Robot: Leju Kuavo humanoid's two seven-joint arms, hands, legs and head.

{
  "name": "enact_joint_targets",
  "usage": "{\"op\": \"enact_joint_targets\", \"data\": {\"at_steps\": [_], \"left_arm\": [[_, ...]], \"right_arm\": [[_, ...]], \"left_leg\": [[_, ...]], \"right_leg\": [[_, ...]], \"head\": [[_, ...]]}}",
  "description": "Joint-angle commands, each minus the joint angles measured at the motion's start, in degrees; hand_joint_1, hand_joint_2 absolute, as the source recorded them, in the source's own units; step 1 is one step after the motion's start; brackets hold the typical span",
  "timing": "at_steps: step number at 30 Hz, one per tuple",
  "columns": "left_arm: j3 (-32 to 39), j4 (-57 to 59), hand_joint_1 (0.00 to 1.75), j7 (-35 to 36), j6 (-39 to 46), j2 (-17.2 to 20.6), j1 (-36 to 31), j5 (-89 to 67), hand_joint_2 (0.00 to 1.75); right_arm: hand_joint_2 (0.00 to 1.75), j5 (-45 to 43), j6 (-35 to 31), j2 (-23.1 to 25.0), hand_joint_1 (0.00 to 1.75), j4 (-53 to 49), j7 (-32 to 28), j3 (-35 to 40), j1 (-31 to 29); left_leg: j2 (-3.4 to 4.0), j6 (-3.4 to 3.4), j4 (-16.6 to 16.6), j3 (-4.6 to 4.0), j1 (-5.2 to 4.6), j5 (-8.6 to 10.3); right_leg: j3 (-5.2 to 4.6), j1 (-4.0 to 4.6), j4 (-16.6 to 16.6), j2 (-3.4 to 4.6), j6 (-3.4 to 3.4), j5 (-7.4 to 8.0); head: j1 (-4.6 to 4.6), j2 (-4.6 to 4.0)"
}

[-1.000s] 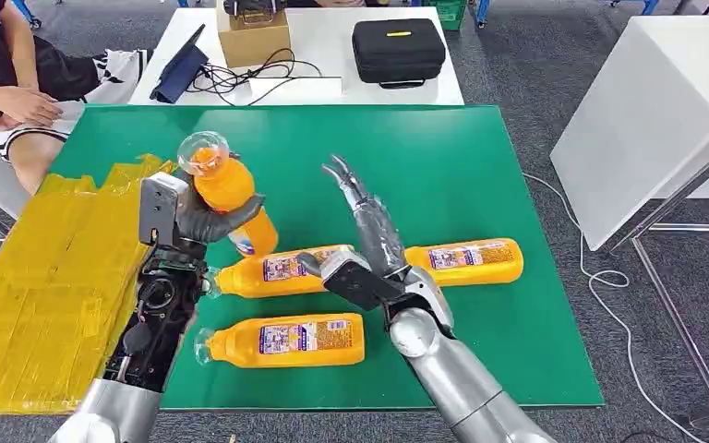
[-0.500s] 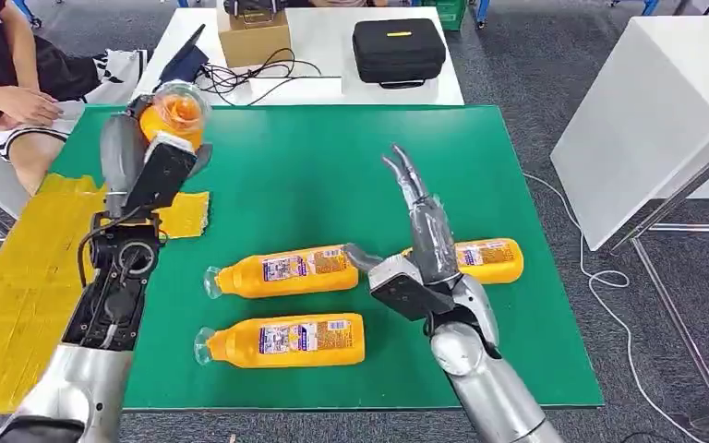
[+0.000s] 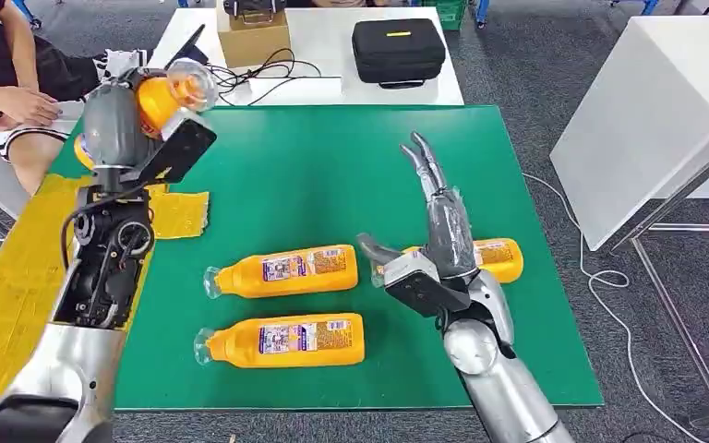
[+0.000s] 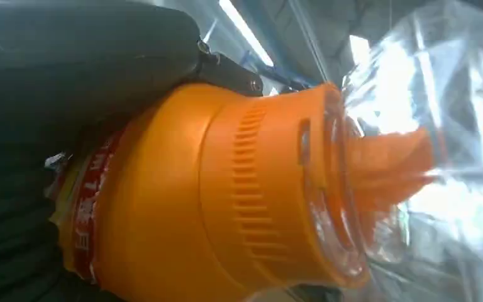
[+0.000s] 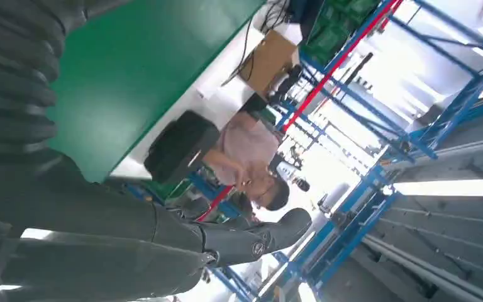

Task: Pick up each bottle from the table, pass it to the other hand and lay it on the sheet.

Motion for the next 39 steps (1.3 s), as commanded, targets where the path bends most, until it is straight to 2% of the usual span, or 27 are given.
{"op": "enact_joint_targets", "data": {"at_steps": [1,4,15,22,25,27,28,30,31,39], "left_arm": [[-0.5,22.3,1.75,4.9,-9.1,4.1,-13.0,-8.2,1.75],[-1.3,27.1,1.75,4.9,-12.5,5.0,-14.2,-9.7,1.75],[0.2,32.2,1.75,5.8,-14.4,5.5,-15.1,-10.8,1.75],[0.3,38.0,1.75,5.4,-13.9,4.7,-15.9,-12.1,1.75],[-0.3,39.8,1.75,8.0,-12.9,4.6,-16.0,-14.0,1.75],[0.0,41.1,1.75,7.7,-13.3,4.7,-15.9,-14.0,1.75],[0.2,41.6,1.75,7.8,-13.6,4.6,-16.1,-14.1,1.75],[0.4,43.5,1.75,8.5,-13.9,4.9,-16.3,-14.8,1.75],[0.5,44.0,1.75,8.7,-13.8,4.9,-16.5,-15.0,1.75],[1.3,48.1,1.75,10.4,-13.9,5.2,-16.3,-16.5,1.75]], "right_arm": [[1.75,0.2,2.1,-0.3,0.00,-0.3,0.4,-4.7,-2.0],[1.75,0.3,2.1,-0.1,0.00,0.7,-0.3,-4.9,-1.4],[1.75,0.4,2.3,0.3,0.00,0.3,-0.3,-5.4,-1.4],[1.75,1.2,2.6,0.0,0.00,-2.0,1.0,-7.2,-0.5],[1.75,1.7,3.7,0.2,0.00,-2.4,1.6,-7.6,-0.1],[1.75,1.8,3.7,0.4,0.00,-1.8,1.7,-7.8,-0.1],[1.75,1.8,3.7,0.4,0.00,-1.7,1.7,-7.8,-0.2],[1.75,1.8,3.7,0.3,0.00,-1.4,1.6,-7.8,-0.2],[1.75,1.8,3.7,0.3,0.00,-1.4,1.6,-7.8,-0.2],[1.75,2.0,3.8,0.3,0.00,-1.5,1.7,-7.4,0.4]], "left_leg": [[-0.09,-0.07,0.0,0.20,0.03,-0.05],[-0.04,-0.07,0.0,0.28,0.03,-0.04],[-0.03,-0.05,0.0,0.12,0.01,-0.01],[-0.07,-0.08,0.0,0.19,0.02,-0.04],[-0.07,-0.05,0.0,0.09,0.01,0.00],[-0.05,-0.08,0.0,0.29,0.04,-0.10],[-0.02,-0.04,0.0,0.05,0.00,0.03],[-0.01,-0.08,0.0,0.28,0.02,-0.09],[-0.04,-0.05,0.0,0.09,0.01,0.00],[-0.01,-0.07,0.0,0.18,0.03,-0.05]], "right_leg": [[0.24,0.03,0.0,-0.17,0.00,-0.09],[0.31,0.04,0.0,-0.11,0.00,-0.09],[0.15,0.01,0.0,-0.06,0.01,-0.06],[0.24,0.02,0.0,-0.13,0.01,-0.10],[0.13,0.01,0.0,-0.09,0.01,-0.06],[0.35,0.04,0.0,-0.12,0.02,-0.15],[0.07,0.00,0.0,-0.05,0.01,-0.02],[0.32,0.03,0.0,-0.09,0.02,-0.14],[0.13,0.02,0.0,-0.07,0.01,-0.06],[0.22,0.03,0.0,-0.07,0.02,-0.09]], "head": [[0.02,0.00],[0.02,0.00],[0.02,0.00],[0.02,0.00],[0.02,0.00],[0.00,0.00],[0.04,0.00],[0.02,0.00],[0.02,0.00],[0.02,0.00]]}}
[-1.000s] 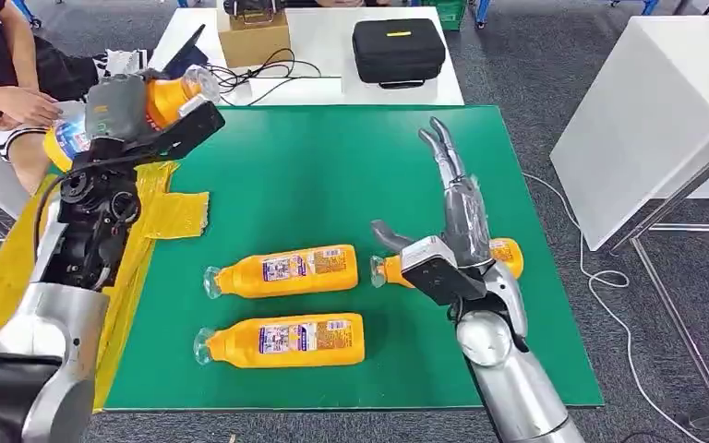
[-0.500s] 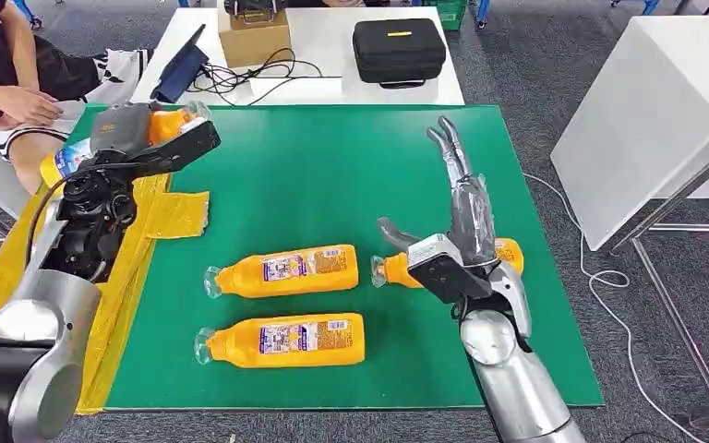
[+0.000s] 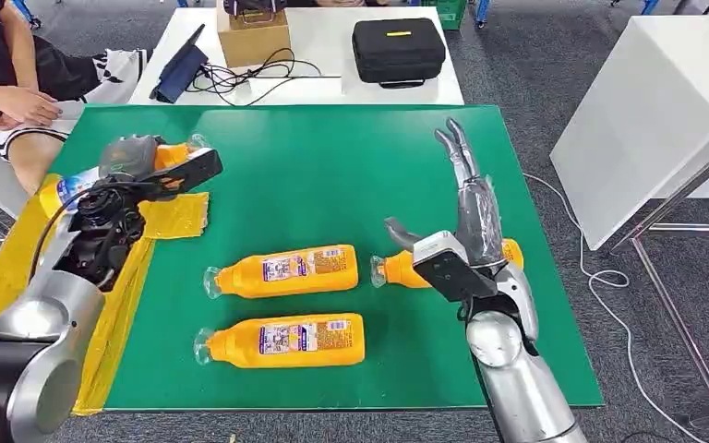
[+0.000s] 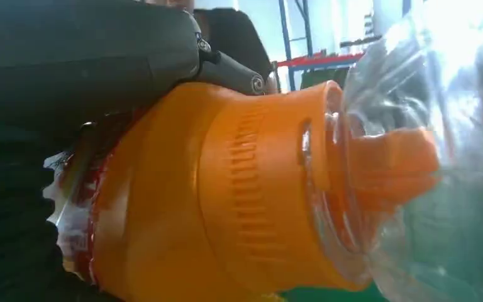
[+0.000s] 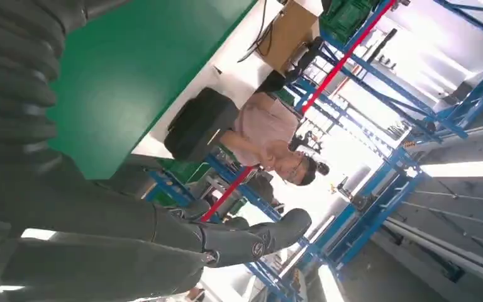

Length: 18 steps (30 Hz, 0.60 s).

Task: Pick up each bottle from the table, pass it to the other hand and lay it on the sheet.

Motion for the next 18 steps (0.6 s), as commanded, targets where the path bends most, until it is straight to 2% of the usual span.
{"op": "enact_joint_targets", "data": {"at_steps": [1,2,4,10,18], "left_arm": [[0.7,10.0,1.75,2.5,-0.1,0.3,-3.8,-2.4,1.75],[0.1,10.6,1.75,4.5,0.6,0.4,-3.2,-3.9,1.75],[1.7,11.0,1.75,2.2,0.6,0.0,-2.4,-2.6,1.75],[1.3,12.2,1.75,2.9,0.9,-0.1,-1.2,-4.5,1.75],[0.0,12.4,1.75,-2.9,2.6,1.0,0.0,-7.0,1.75]], "right_arm": [[1.75,0.1,0.2,0.0,0.00,1.3,0.3,-1.0,-0.8],[1.75,0.2,0.3,0.2,0.00,1.6,0.4,-0.8,-0.8],[1.75,0.2,0.3,0.4,0.00,2.2,0.3,-0.6,-0.6],[1.75,0.4,0.5,1.5,0.00,4.3,0.2,-0.6,-1.3],[1.75,0.3,1.7,1.8,0.00,5.2,-0.4,-1.2,-1.9]], "left_leg": [[0.01,-0.05,0.0,0.17,0.04,-0.08],[0.03,-0.07,0.0,0.31,0.04,-0.14],[0.08,-0.05,0.0,0.26,0.01,-0.11],[0.04,-0.08,-0.1,0.40,0.02,-0.14],[0.08,-0.05,0.0,0.20,0.00,-0.08]], "right_leg": [[0.20,0.04,0.0,-0.04,0.01,-0.07],[0.34,0.05,0.0,-0.06,0.02,-0.12],[0.26,0.01,0.0,0.01,0.02,-0.09],[0.42,0.03,-0.1,-0.03,0.02,-0.12],[0.20,0.00,0.0,0.04,0.02,-0.05]], "head": [[0.00,0.00],[0.00,0.00],[0.00,0.00],[0.00,0.00],[-0.02,0.00]]}}
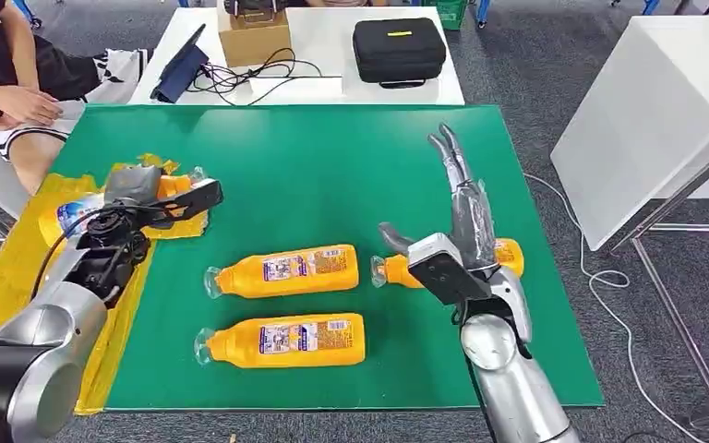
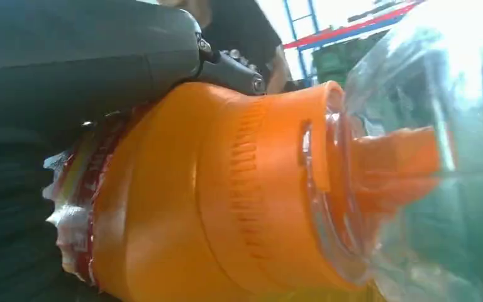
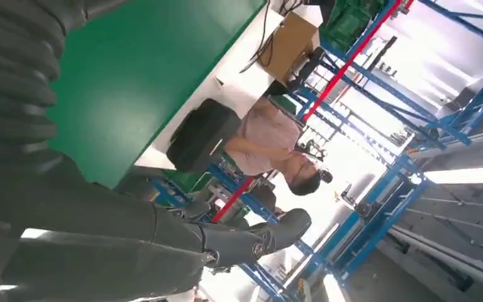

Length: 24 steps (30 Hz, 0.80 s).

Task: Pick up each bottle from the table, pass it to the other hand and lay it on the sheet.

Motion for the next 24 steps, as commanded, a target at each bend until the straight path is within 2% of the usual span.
{"op": "enact_joint_targets", "data": {"at_steps": [1,2,6,7,8,10,11,13,18,19,20,24], "left_arm": [[-0.3,5.5,1.75,-4.2,0.7,1.1,-1.1,-2.0,1.75],[-0.3,5.5,1.75,-4.2,0.7,1.1,-1.1,-2.0,1.75],[-0.3,5.9,1.75,-5.0,0.9,1.3,-0.9,-2.2,1.75],[-0.2,6.0,1.75,-5.3,1.1,1.4,-0.9,-2.5,1.75],[-0.2,6.0,1.75,-5.3,1.2,1.5,-0.8,-2.5,1.75],[-0.1,6.7,1.75,-5.6,0.9,1.7,-0.8,-2.8,1.75],[0.2,7.0,1.75,-5.3,0.5,1.8,-0.9,-2.6,1.75],[0.5,7.5,1.75,-3.6,-0.1,1.8,-1.1,-3.4,1.75],[0.5,7.5,1.75,-3.6,-0.1,1.8,-1.1,-3.4,1.75],[1.1,7.8,1.08,-3.0,-0.6,1.6,-1.2,-3.3,1.75],[1.3,7.5,0.00,-2.5,-0.1,1.5,-1.0,-3.5,1.75],[1.8,7.6,0.00,-2.1,-0.1,1.4,-0.8,-3.6,1.75]], "right_arm": [[1.75,-0.3,1.1,0.5,0.00,4.8,-0.5,-1.2,-2.6],[1.75,-0.3,1.1,0.5,0.00,4.8,-0.5,-1.2,-2.6],[1.75,-0.3,1.3,0.5,0.00,5.1,-0.6,-1.3,-2.7],[1.75,-0.3,1.4,0.6,0.00,5.2,-0.6,-1.4,-2.8],[1.75,-0.4,1.4,0.6,0.00,5.2,-0.7,-1.4,-2.8],[1.75,-0.4,1.6,0.5,0.00,5.7,-0.8,-1.4,-3.1],[1.75,-0.5,1.6,0.6,0.00,5.8,-0.8,-1.5,-3.1],[1.75,-0.5,1.7,0.7,0.00,6.1,-0.8,-1.5,-3.2],[1.75,-0.5,1.7,0.7,0.00,6.1,-0.8,-1.5,-3.2],[1.75,-0.5,1.6,0.8,0.00,6.3,-0.8,-1.4,-3.1],[1.75,-0.5,1.7,0.8,0.00,6.3,-0.8,-1.4,-3.0],[1.75,-0.4,1.7,0.7,0.00,6.4,-0.9,-1.3,-2.7]], "left_leg": [[0.15,-0.04,0.0,0.19,0.00,-0.07],[0.23,-0.08,0.0,0.42,0.02,-0.16],[0.10,-0.04,0.0,0.18,0.00,-0.07],[0.18,-0.10,-0.1,0.54,0.04,-0.21],[0.18,-0.07,0.0,0.35,0.02,-0.16],[0.20,-0.10,0.0,0.51,0.03,-0.21],[0.14,-0.04,0.0,0.20,0.00,-0.08],[0.17,-0.07,0.0,0.39,0.02,-0.15],[0.11,-0.04,0.0,0.17,0.02,-0.08],[0.10,-0.04,0.0,0.19,0.01,-0.09],[0.09,-0.05,0.0,0.20,0.03,-0.09],[0.08,-0.03,0.0,0.15,0.01,-0.06]], "right_leg": [[0.16,0.00,0.0,0.09,0.02,-0.03],[0.38,0.03,-0.1,0.12,0.02,-0.09],[0.18,0.01,0.0,0.04,0.01,-0.04],[0.53,0.05,-0.1,0.05,0.02,-0.16],[0.33,0.03,0.0,0.08,0.01,-0.10],[0.49,0.04,-0.1,0.07,0.02,-0.15],[0.18,0.01,0.0,0.07,0.01,-0.04],[0.38,0.03,-0.1,0.06,0.02,-0.10],[0.17,0.03,0.0,0.05,0.01,-0.05],[0.18,0.02,0.0,0.04,0.01,-0.06],[0.21,0.03,0.0,0.02,0.02,-0.06],[0.16,0.02,0.0,0.02,0.02,-0.04]], "head": [[-0.02,0.00],[-0.02,0.00],[-0.02,0.00],[-0.02,0.00],[-0.02,0.00],[-0.02,0.00],[-0.04,0.00],[-0.04,0.00],[-0.02,0.00],[-0.04,0.00],[-0.02,0.00],[-0.02,0.00]]}}
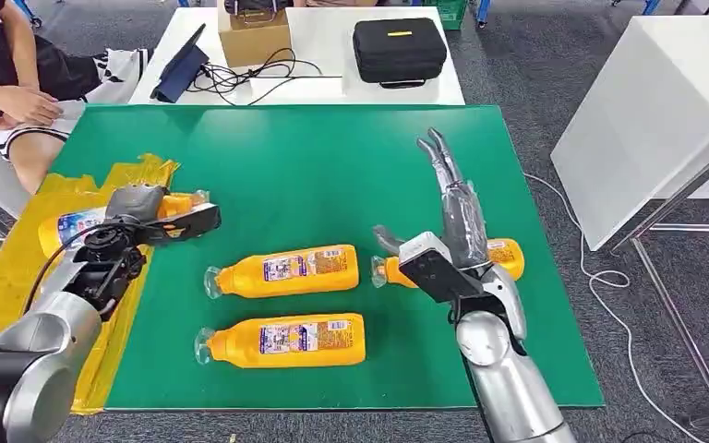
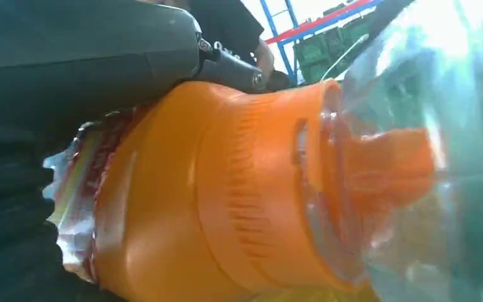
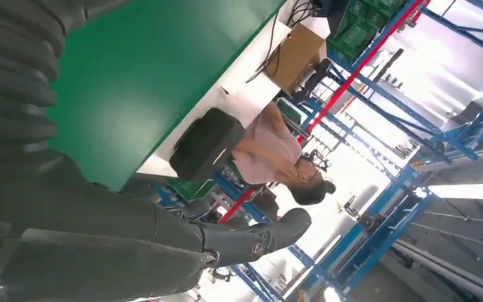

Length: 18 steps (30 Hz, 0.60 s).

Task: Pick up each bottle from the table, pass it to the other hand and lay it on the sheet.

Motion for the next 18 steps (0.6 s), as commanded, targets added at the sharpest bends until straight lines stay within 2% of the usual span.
{"op": "enact_joint_targets", "data": {"at_steps": [1,12,13,14,18], "left_arm": [[1.9,4.2,0.00,1.1,-1.1,0.0,-2.1,-0.6,1.75],[2.3,5.1,0.00,1.3,-3.2,-0.3,-2.8,-0.9,1.75],[2.3,5.1,0.00,1.3,-3.2,-0.3,-2.8,-0.9,1.75],[2.4,5.2,0.00,1.3,-3.3,-0.3,-2.8,-0.9,1.75],[3.3,5.0,0.00,0.1,-3.5,-0.5,-3.0,-0.7,1.75]], "right_arm": [[1.75,-0.2,0.3,0.0,0.00,4.0,-0.2,-0.9,-1.9],[1.75,-0.2,0.3,0.3,0.00,4.6,-0.2,-1.1,-2.5],[1.75,-0.2,0.3,0.3,0.00,4.6,-0.2,-1.2,-2.4],[1.75,-0.3,0.3,0.2,0.00,4.6,-0.2,-1.2,-2.4],[1.75,-0.3,0.2,0.1,0.00,4.9,-0.2,-1.6,-2.4]], "left_leg": [[0.09,-0.04,0.0,0.18,0.02,-0.08],[0.07,-0.05,0.0,0.15,0.03,-0.07],[0.11,-0.10,0.0,0.42,0.06,-0.18],[0.06,-0.04,0.0,0.13,0.03,-0.06],[0.07,-0.05,0.0,0.26,0.04,-0.12]], "right_leg": [[0.18,0.02,0.0,0.03,0.02,-0.05],[0.15,0.04,0.0,0.00,0.01,-0.04],[0.43,0.07,0.0,-0.02,0.02,-0.15],[0.13,0.03,0.0,0.00,0.01,-0.04],[0.27,0.05,0.0,-0.03,0.03,-0.10]], "head": [[0.00,0.00],[0.00,0.00],[0.00,0.00],[-0.02,0.00],[0.00,0.00]]}}
